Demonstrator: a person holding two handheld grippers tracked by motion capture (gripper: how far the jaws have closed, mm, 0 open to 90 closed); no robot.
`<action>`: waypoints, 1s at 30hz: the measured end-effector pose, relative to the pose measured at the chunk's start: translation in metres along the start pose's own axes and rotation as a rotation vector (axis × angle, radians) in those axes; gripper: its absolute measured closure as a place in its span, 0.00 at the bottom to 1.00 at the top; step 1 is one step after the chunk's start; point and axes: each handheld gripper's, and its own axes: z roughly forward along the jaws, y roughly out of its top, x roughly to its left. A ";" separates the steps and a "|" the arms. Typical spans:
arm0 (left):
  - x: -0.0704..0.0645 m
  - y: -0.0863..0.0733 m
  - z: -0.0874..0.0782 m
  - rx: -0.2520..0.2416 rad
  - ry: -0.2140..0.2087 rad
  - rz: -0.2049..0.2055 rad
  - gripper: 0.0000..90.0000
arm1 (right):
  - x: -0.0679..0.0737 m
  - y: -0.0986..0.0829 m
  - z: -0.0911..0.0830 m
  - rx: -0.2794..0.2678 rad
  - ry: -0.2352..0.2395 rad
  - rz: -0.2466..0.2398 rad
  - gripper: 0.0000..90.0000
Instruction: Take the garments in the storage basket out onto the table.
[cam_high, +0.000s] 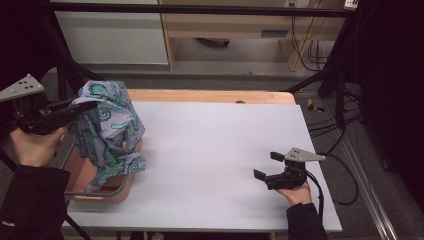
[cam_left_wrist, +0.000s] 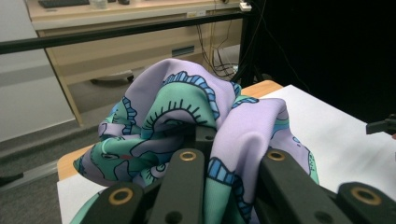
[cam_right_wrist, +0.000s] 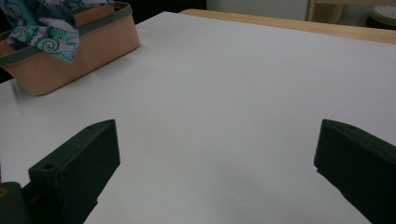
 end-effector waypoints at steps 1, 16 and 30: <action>-0.002 0.002 0.001 -0.005 -0.003 0.000 0.93 | 0.000 0.000 0.000 -0.001 0.000 -0.002 0.01; -0.028 0.025 0.018 -0.036 -0.071 0.033 0.93 | 0.000 0.000 0.000 0.001 0.000 -0.003 0.01; -0.060 0.043 0.041 -0.044 -0.138 0.070 0.93 | -0.001 0.000 -0.001 -0.001 0.000 -0.004 0.01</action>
